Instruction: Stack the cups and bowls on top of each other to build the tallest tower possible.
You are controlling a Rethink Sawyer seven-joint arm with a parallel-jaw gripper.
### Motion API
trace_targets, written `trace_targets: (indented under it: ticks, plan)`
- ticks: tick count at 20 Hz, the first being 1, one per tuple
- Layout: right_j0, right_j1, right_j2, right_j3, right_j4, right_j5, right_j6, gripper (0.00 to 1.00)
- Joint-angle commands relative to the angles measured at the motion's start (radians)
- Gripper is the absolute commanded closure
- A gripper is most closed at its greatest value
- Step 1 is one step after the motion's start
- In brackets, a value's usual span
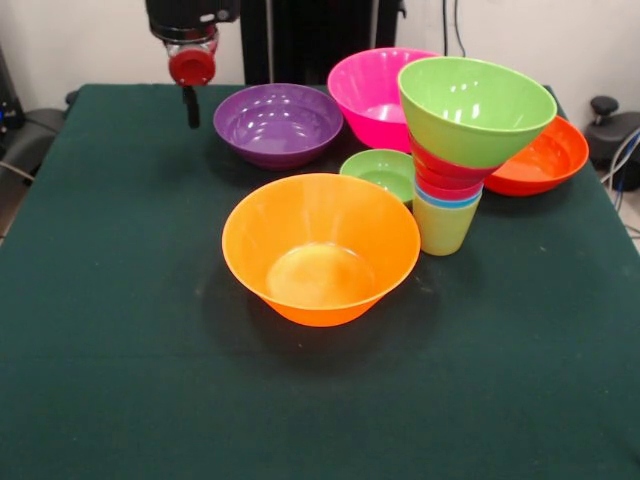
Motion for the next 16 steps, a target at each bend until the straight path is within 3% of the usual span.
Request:
trace_targets:
  ticks: [1, 8, 11, 16]
  plan:
    - [0.009, 0.089, 0.169, 0.008, -0.232, -0.094, -0.239, 0.00]
    - [-0.063, 0.010, 0.261, 0.092, -0.407, -0.091, -0.279, 0.00]
    - [-0.193, -0.037, 0.376, 0.146, -0.429, -0.021, -0.360, 0.00]
    - [-0.354, -0.094, 0.518, 0.209, -0.457, 0.062, -0.479, 0.00]
